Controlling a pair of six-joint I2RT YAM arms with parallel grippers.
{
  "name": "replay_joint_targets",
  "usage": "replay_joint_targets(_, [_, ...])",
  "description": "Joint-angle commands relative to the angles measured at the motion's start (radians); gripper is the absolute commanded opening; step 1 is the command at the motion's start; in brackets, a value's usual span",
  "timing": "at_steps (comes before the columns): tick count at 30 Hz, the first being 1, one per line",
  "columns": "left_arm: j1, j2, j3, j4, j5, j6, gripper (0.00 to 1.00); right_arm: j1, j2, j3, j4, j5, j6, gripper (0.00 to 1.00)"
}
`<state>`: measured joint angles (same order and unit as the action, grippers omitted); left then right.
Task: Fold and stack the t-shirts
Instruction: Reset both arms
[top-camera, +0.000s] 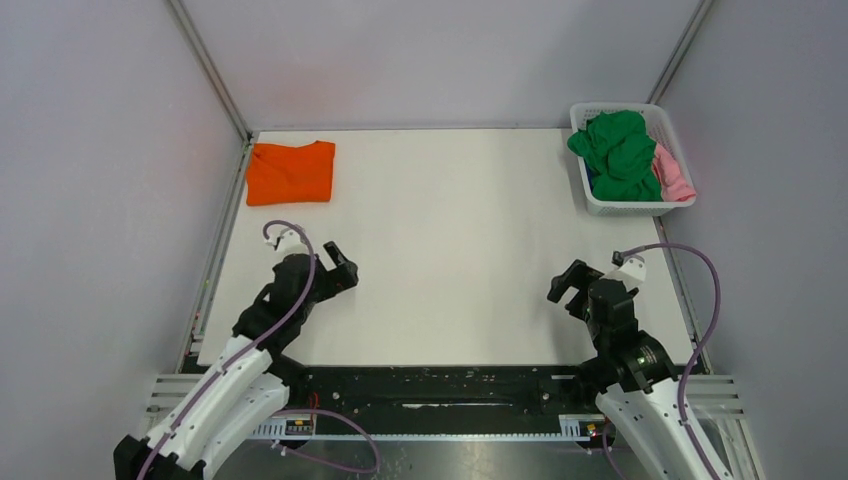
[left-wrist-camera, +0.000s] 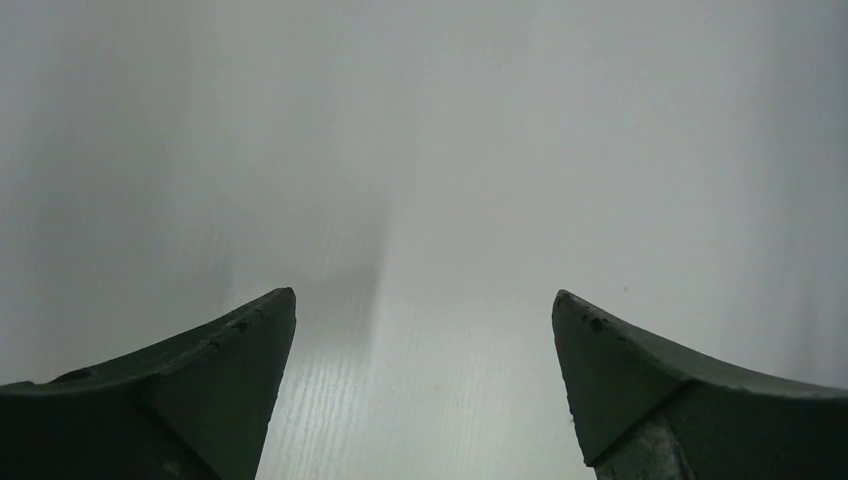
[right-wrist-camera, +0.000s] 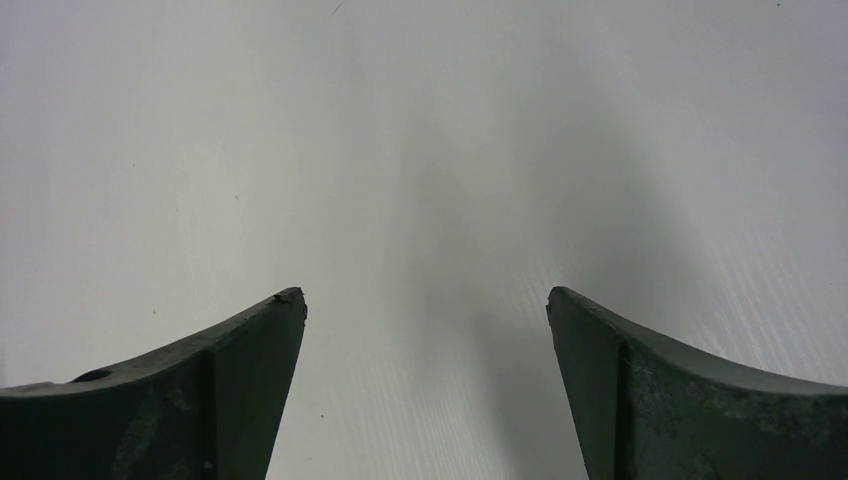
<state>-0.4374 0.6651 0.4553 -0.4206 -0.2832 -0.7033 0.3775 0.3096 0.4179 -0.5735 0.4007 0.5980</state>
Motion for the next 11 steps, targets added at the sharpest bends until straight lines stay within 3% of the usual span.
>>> replay_joint_targets(1, [0.002,-0.085,0.015,0.061,0.028,0.064,0.99,-0.003,-0.032,0.025,-0.02,0.006,0.01,0.99])
replay_joint_targets(11, [0.002,-0.038,0.046,0.035,0.035,0.054,0.99,-0.003,-0.167,-0.016,-0.017,0.023,-0.028,1.0])
